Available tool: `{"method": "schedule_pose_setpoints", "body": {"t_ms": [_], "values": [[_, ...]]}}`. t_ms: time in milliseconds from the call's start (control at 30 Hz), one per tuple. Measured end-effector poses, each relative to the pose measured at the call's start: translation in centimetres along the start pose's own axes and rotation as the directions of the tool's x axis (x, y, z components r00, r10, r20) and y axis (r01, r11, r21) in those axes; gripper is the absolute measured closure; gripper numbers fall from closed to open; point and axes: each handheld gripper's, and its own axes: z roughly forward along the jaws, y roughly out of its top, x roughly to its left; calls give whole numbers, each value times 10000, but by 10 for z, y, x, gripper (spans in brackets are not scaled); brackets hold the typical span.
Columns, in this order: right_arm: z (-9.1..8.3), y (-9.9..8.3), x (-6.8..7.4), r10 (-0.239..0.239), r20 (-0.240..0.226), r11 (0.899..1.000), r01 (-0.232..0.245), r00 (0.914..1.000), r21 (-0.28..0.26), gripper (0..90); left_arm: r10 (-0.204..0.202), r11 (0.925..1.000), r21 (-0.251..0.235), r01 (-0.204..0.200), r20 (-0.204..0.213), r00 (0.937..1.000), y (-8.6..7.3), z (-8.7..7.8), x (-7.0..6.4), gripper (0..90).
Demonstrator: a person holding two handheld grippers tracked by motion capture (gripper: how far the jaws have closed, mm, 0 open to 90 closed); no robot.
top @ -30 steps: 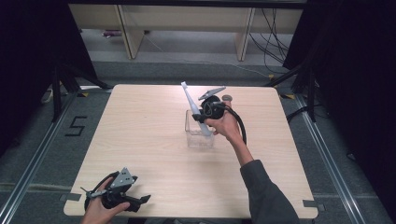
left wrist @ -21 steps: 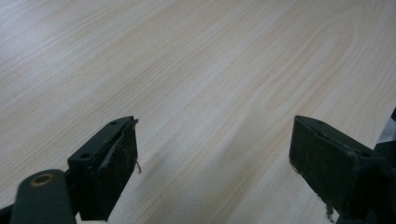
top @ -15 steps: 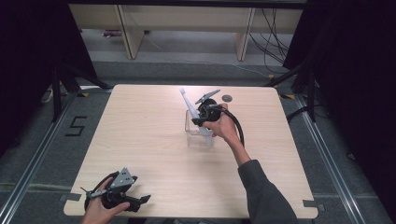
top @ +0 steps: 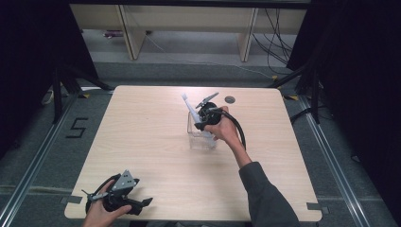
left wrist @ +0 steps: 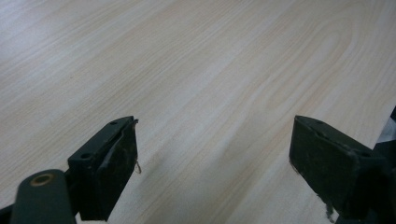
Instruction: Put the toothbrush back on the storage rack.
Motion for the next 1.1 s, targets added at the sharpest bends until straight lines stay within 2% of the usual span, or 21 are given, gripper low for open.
{"method": "schedule_pose_setpoints", "body": {"t_ms": [67,233,300,333,367,433,467,567,667,767,800,833,867,900,933,967,1000,1067,1100], "values": [[1,0,1,138,-32,9999,-138,9999,100,667,-42,10000,-12,42,-8,10000,0,0,0,150],[3,0,1,29,-212,10000,-27,9998,89,666,8,10000,15,-8,17,10000,0,1,0,150],[2,0,2,105,85,9998,-106,9999,176,665,0,10000,13,0,11,10000,0,1,0,150],[3,1,2,20,5,9999,-20,10000,152,665,0,10000,23,0,14,10000,0,1,0,150],[4,1,0,-321,-33,9995,321,9995,20,664,-16,10000,19,16,15,10000,0,1,0,150],[4,1,-1,-428,53,9991,429,9991,-77,663,-69,10000,-23,69,35,10000,0,1,-1,150],[3,1,2,42,-23,9999,-41,10000,131,663,-70,10000,-12,71,32,10000,0,1,-1,149],[2,1,2,188,-134,9998,-187,9997,68,654,-1,10000,15,1,21,10000,0,1,-1,150],[-1,1,2,156,34,9999,-156,9999,-72,653,-15,10000,19,15,15,10000,0,1,0,150],[-4,1,-2,-374,-6,9979,373,9993,-536,649,-45,10000,17,45,6,10000,0,1,0,150],[-7,0,0,63,-23,9992,-64,10000,-382,643,161,9999,19,-161,22,9999,0,0,0,150],[-10,0,1,295,82,9991,-292,9995,-306,635,-4,10000,2,4,21,10000,0,1,-1,150],[-11,-1,0,343,199,9986,-335,9992,-418,626,-6,10000,22,6,19,10000,0,1,-1,150],[-14,-1,0,163,-198,9981,-175,9997,-584,622,1,10000,28,-1,15,10000,0,1,-1,150],[-16,-2,0,277,13,9973,-275,9996,-676,613,-47,10000,-25,47,-8,10000,0,1,-1,150],[-20,-2,0,177,-39,9972,-179,9998,-719,609,-88,9999,-55,88,29,10000,0,1,-1,150],[-24,-2,-1,-167,-114,9944,154,9998,-1047,594,-105,9999,-41,105,42,9999,0,1,-1,149],[-25,-3,0,-85,-9,9926,84,10000,-1213,589,-113,9999,-79,114,102,9999,-1,2,-1,150],[-29,-3,1,-123,-135,9928,106,9998,-1193,575,-116,9999,-77,117,101,9999,0,2,-1,150]]}}
